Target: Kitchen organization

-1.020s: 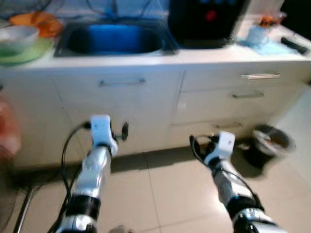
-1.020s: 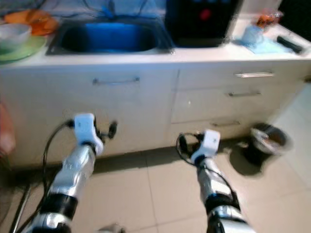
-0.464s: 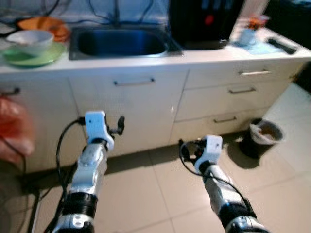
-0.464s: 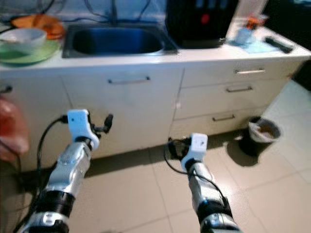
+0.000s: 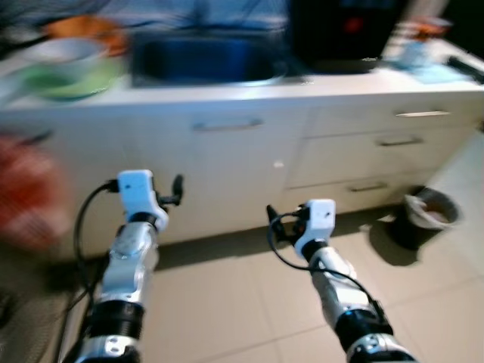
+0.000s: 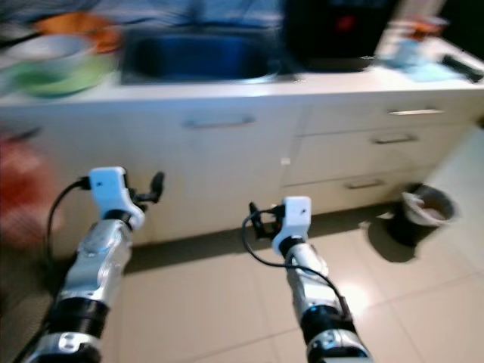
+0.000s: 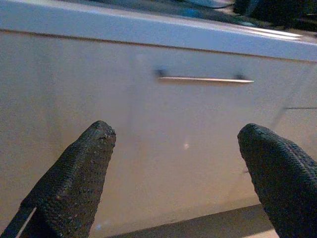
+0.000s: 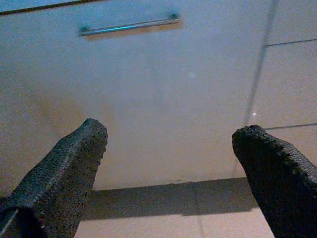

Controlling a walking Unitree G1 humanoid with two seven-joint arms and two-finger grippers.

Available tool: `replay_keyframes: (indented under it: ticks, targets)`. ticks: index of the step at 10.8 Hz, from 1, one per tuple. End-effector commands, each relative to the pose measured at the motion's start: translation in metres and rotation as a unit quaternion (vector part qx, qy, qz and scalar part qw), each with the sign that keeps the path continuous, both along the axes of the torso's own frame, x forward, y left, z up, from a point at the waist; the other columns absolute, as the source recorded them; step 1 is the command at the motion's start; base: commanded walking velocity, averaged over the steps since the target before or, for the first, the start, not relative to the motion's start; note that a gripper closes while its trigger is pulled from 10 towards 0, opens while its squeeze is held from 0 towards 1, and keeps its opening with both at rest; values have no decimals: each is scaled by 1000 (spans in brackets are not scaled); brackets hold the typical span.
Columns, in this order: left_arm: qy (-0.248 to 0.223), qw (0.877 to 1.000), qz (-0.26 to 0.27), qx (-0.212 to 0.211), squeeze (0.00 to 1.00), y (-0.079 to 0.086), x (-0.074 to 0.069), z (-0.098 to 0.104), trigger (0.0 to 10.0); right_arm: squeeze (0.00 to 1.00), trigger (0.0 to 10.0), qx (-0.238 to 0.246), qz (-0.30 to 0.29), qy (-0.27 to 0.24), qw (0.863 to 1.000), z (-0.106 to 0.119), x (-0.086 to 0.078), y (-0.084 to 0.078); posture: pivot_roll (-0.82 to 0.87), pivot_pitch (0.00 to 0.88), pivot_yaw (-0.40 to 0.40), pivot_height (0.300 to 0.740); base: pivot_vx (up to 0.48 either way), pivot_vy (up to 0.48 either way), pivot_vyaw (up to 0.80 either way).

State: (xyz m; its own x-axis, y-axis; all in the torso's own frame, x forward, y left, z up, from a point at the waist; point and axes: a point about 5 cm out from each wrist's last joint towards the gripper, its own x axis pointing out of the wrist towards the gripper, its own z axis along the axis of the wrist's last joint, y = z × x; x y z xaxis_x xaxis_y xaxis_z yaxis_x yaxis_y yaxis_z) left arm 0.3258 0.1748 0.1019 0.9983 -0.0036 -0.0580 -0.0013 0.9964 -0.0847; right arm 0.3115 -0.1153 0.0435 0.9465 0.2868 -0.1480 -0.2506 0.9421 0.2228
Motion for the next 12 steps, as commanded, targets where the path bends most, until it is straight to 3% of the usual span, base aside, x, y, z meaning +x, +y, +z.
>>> replay_keyframes:
  ticks: [1, 3, 4, 6, 7, 9, 10, 12]
  targets:
    - [0, 1000, -16, -2, 0, -10, 1, 1, 10000, 0, 10000, 3, -12, 1, 1000, 0, 0, -8, 27, 0, -76, 740, 375, 0, 0]
    - [-3, 1000, -15, -2, 0, -10, 1, 2, 10000, 0, 10000, -30, -23, -5, 999, 3, 3, -10, 27, 0, -76, 740, 379, 0, 0]
    - [-11, 1000, -7, 3, 0, -7, 3, 9, 10000, 0, 10000, 5, -30, -30, 999, 17, 9, -10, 37, 0, -71, 740, 371, 0, 0]
    - [-26, 1000, 8, 7, 0, -1, 5, 21, 10000, 0, 10000, -19, -57, -101, 993, 47, 18, -15, 36, 0, -67, 740, 368, 0, 0]
    - [-57, 998, 8, 10, 0, -2, 5, 36, 10000, 0, 10000, -7, -58, -114, 992, 62, 21, -16, 36, 0, -67, 740, 360, 0, 0]
    - [-126, 992, 22, 14, 0, -2, 1, 71, 10000, 0, 10000, 13, -99, -98, 990, 71, 26, -16, 37, 0, -70, 740, 356, 0, 0]
    - [-137, 990, 28, 11, 0, -2, 0, 78, 10000, 0, 10000, 39, -55, -110, 992, 74, 21, -11, 48, 0, -72, 740, 352, 0, 0]
    - [-135, 990, 24, 16, 0, -5, -2, 79, 10000, 0, 10000, -9, -67, -105, 992, 73, 17, -13, 43, 0, -65, 740, 352, 0, 0]
